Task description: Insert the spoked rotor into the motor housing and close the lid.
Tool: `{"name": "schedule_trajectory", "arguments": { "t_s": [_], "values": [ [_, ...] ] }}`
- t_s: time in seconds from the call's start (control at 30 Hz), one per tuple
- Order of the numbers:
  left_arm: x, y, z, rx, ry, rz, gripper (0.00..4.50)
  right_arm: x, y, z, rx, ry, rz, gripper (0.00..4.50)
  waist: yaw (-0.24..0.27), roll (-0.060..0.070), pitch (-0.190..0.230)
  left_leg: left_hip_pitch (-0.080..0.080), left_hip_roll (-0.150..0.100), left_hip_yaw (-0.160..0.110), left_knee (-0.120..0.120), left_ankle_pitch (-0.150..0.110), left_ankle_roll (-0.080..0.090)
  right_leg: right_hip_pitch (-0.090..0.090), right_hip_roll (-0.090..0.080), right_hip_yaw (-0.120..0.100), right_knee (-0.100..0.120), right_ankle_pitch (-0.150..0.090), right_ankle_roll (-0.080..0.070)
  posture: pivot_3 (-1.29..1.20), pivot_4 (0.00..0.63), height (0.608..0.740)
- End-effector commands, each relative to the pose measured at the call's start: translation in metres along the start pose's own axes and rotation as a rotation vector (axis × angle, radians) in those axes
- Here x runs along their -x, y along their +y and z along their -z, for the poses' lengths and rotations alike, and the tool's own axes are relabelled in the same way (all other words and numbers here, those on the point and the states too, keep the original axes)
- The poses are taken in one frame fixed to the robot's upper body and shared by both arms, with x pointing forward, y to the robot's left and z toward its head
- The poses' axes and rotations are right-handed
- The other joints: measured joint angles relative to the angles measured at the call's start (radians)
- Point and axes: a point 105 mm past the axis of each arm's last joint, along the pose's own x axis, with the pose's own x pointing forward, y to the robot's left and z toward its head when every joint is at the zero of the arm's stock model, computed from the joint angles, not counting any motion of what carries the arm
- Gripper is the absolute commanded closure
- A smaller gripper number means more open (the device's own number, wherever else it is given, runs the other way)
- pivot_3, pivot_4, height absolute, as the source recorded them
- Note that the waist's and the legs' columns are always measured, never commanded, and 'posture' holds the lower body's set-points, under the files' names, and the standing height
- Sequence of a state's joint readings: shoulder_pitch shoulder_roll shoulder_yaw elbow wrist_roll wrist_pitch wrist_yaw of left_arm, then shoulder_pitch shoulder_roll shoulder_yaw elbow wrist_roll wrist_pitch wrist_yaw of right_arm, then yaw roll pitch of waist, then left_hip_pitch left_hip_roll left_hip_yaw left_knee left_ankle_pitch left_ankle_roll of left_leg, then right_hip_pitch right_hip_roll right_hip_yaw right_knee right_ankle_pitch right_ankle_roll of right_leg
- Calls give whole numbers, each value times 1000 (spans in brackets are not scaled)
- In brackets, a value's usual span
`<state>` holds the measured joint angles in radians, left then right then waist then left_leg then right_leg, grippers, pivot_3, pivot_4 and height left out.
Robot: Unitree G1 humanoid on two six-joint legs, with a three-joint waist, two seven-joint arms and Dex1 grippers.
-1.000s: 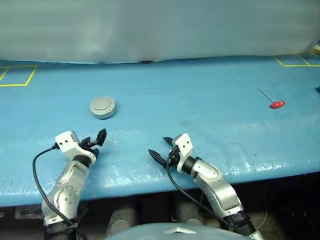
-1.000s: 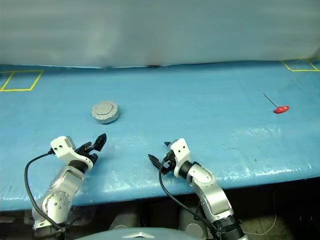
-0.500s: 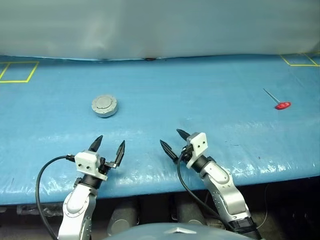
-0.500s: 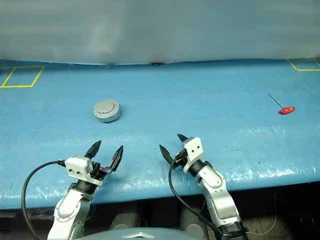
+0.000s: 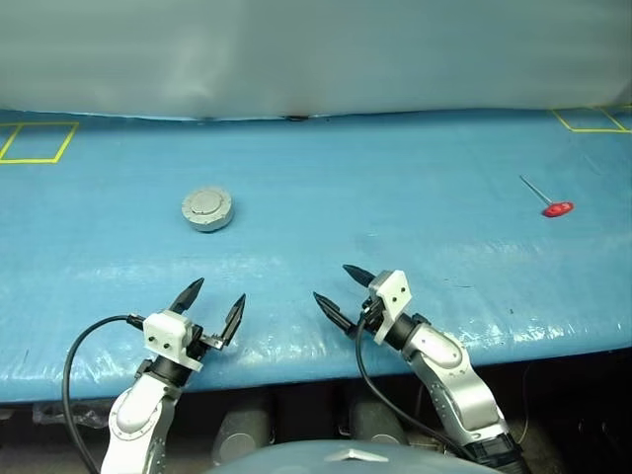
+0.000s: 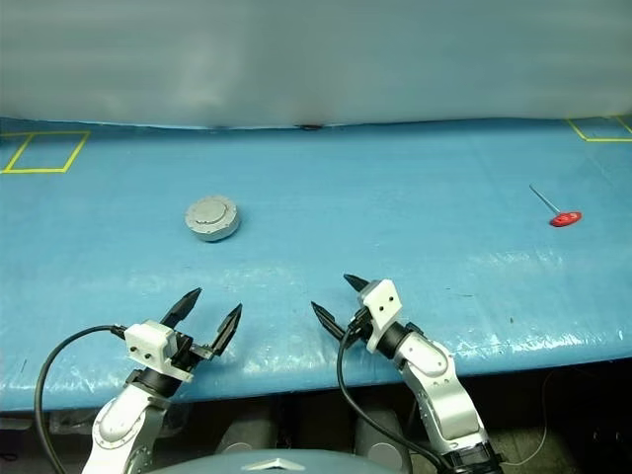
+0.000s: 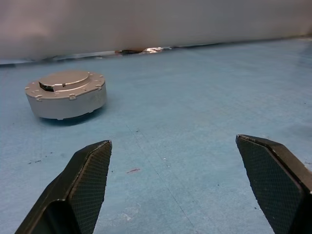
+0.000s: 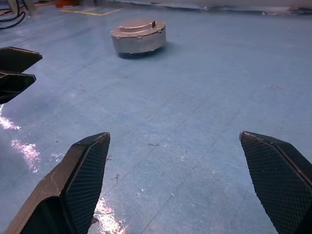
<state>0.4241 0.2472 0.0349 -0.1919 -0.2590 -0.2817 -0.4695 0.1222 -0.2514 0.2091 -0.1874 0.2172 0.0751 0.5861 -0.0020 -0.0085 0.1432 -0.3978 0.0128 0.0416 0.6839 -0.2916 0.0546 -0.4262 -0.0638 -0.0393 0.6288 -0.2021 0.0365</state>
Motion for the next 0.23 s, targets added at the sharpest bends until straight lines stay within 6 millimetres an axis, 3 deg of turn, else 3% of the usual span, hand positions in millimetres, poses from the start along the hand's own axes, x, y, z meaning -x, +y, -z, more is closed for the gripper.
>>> {"name": "schedule_trajectory", "arguments": {
  "t_s": [0.03, 0.23],
  "values": [
    [1, 4, -5, -7, -33, -11, 35, -1, 3, -12, 7, -45, -15, 0, 0, 0, 0, 0, 0, 0, 0, 0, 0, 0, 0, 0, 0, 0, 0, 0, 150, 740],
    [1, 8, -4, -17, -32, -21, 35, -1, 5, -11, -5, -44, -23, 0, 0, 0, 0, 1, 0, 0, 0, 0, 0, 0, 0, 0, 0, 0, 0, 0, 150, 740]
  ]
}}
